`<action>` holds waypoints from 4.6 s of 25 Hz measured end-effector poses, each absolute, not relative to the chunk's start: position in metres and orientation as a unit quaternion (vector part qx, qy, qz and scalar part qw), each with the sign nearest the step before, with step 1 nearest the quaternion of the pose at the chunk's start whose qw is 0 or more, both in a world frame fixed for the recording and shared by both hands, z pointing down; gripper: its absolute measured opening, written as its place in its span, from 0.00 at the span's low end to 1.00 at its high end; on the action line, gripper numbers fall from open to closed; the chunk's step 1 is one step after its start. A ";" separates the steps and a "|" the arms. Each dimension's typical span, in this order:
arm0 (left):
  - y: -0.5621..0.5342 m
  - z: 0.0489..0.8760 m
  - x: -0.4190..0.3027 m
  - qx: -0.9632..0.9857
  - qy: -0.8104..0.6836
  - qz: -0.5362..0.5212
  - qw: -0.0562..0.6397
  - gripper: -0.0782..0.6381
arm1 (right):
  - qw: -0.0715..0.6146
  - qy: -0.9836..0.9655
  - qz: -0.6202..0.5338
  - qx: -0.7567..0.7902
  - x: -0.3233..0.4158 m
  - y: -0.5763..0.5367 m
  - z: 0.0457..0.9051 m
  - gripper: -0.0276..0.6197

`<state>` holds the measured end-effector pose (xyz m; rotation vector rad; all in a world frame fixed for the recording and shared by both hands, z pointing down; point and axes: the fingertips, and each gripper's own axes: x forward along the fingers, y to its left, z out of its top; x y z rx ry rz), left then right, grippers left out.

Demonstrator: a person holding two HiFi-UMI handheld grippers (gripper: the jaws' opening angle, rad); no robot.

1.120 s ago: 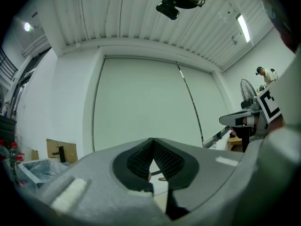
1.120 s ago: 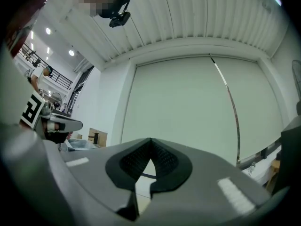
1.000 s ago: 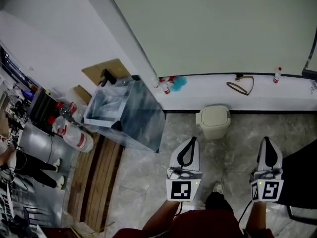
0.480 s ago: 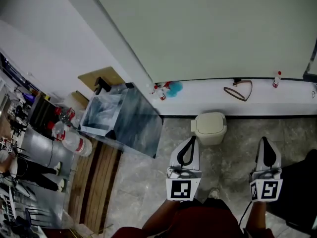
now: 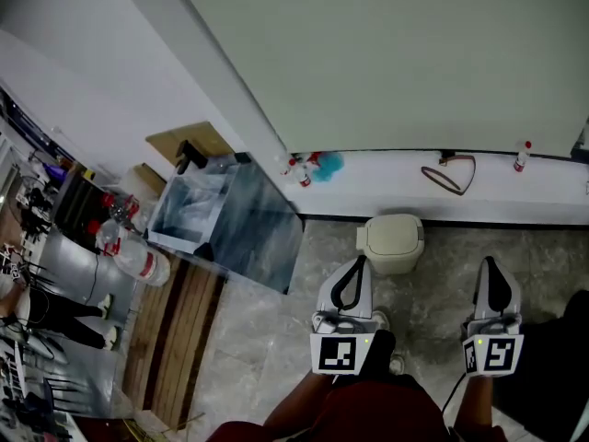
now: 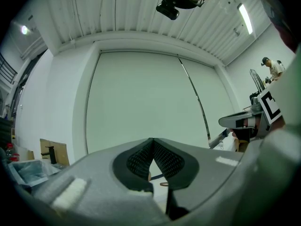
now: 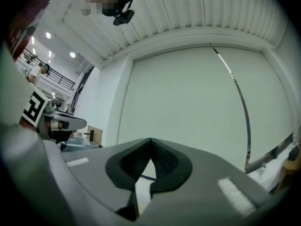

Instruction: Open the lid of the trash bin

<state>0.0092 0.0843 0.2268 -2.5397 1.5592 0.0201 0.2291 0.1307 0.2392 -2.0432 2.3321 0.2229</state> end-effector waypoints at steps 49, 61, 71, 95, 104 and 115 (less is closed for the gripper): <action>-0.194 0.392 -0.091 -0.759 0.644 -0.084 -0.051 0.12 | -0.123 0.856 -0.019 -0.502 0.111 -0.223 0.387 0.04; -0.195 0.510 -0.015 -0.728 0.642 -0.165 -0.175 0.12 | -0.195 0.865 -0.087 -0.454 0.169 -0.243 0.503 0.04; -0.178 0.594 0.025 -0.709 0.622 -0.218 -0.252 0.12 | -0.258 0.843 -0.183 -0.434 0.201 -0.231 0.618 0.05; -0.135 0.755 0.064 -0.650 0.577 -0.308 -0.386 0.12 | -0.390 0.781 -0.316 -0.372 0.240 -0.209 0.849 0.20; -0.113 0.805 0.073 -0.625 0.533 -0.346 -0.454 0.12 | -0.418 0.765 -0.339 -0.353 0.237 -0.207 0.903 0.22; -0.099 0.825 0.078 -0.609 0.507 -0.367 -0.487 0.12 | -0.443 0.756 -0.344 -0.338 0.238 -0.212 0.931 0.22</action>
